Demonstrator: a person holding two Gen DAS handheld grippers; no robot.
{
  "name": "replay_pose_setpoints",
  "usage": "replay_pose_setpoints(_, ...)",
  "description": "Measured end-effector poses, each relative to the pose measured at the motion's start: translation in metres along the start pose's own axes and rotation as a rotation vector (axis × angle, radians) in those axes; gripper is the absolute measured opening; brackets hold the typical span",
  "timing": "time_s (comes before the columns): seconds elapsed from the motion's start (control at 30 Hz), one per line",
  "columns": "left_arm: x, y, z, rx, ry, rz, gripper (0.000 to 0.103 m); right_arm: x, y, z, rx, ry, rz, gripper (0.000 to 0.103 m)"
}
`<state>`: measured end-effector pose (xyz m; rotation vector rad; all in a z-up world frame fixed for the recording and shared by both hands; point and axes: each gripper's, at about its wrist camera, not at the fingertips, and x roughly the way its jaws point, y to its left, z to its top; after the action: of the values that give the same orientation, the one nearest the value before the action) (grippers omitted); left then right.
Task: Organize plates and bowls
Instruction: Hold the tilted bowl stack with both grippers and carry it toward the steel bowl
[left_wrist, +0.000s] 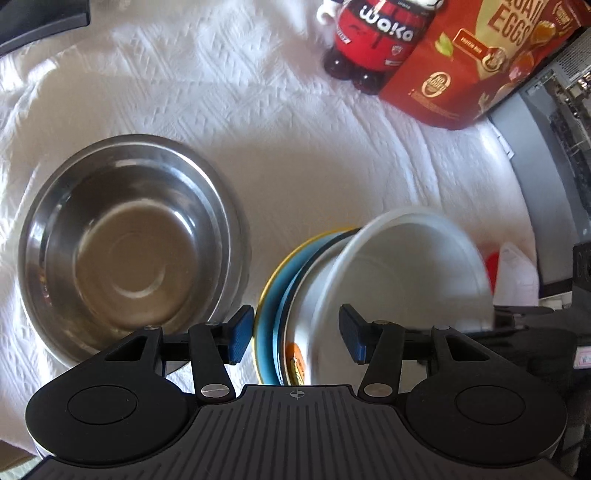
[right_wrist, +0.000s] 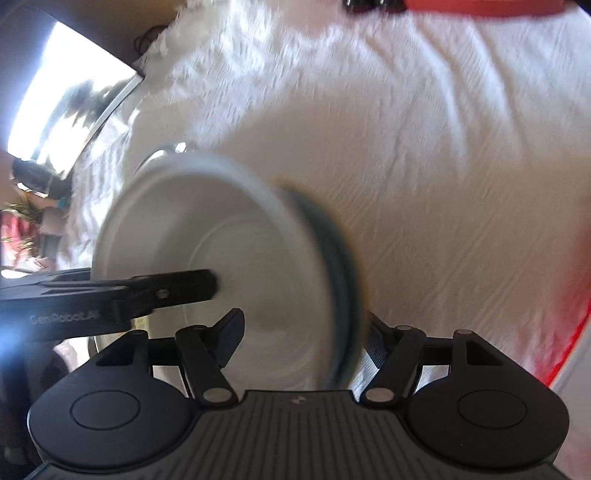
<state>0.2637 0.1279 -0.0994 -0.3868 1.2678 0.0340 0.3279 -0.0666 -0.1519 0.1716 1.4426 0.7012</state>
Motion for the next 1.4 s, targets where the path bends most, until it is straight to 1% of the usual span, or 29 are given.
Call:
replay_pose_setpoints(0.07, 0.001, 0.001, 0.000, 0.004, 0.000, 0.003, 0.055, -0.004, 0.001, 0.004, 0.008, -0.021, -0.015, 0.069)
replay_pose_setpoints(0.17, 0.000, 0.000, 0.000, 0.009, -0.002, 0.001, 0.055, -0.003, 0.001, 0.006, 0.018, -0.029, -0.020, 0.069)
replay_pose_setpoints(0.43, 0.001, -0.002, -0.002, 0.038, -0.003, 0.003, 0.055, 0.002, 0.005, 0.001, 0.022, -0.016, -0.025, 0.069)
replay_pose_setpoints(0.53, 0.002, 0.000, -0.003, 0.046, -0.005, -0.009, 0.055, 0.004, 0.008, 0.002, 0.028, -0.011, -0.027, 0.069)
replay_pose_setpoints(0.73, 0.006, 0.004, -0.007, 0.046, 0.016, -0.036, 0.055, 0.008, 0.006, 0.001, 0.029, 0.006, -0.007, 0.069)
replay_pose_setpoints(0.87, 0.007, 0.005, -0.006, 0.039, 0.019, -0.053, 0.059, 0.007, 0.005, 0.000, 0.023, 0.004, 0.006, 0.068)
replay_pose_setpoints(1.03, 0.009, -0.002, -0.005, 0.043, 0.016, -0.051, 0.060, 0.003, 0.000, 0.001, 0.043, 0.017, 0.022, 0.066)
replay_pose_setpoints(1.17, 0.015, -0.006, -0.002, 0.043, 0.024, -0.074, 0.060, -0.003, -0.004, 0.002, 0.042, 0.005, 0.004, 0.066)
replay_pose_setpoints(1.27, 0.015, -0.009, -0.001, 0.050, 0.021, -0.078, 0.060, -0.007, -0.009, 0.002, 0.049, -0.007, -0.006, 0.066)
replay_pose_setpoints(1.4, 0.015, -0.009, -0.001, 0.048, 0.025, -0.076, 0.060, -0.006, -0.006, 0.000, 0.028, -0.012, -0.044, 0.067)
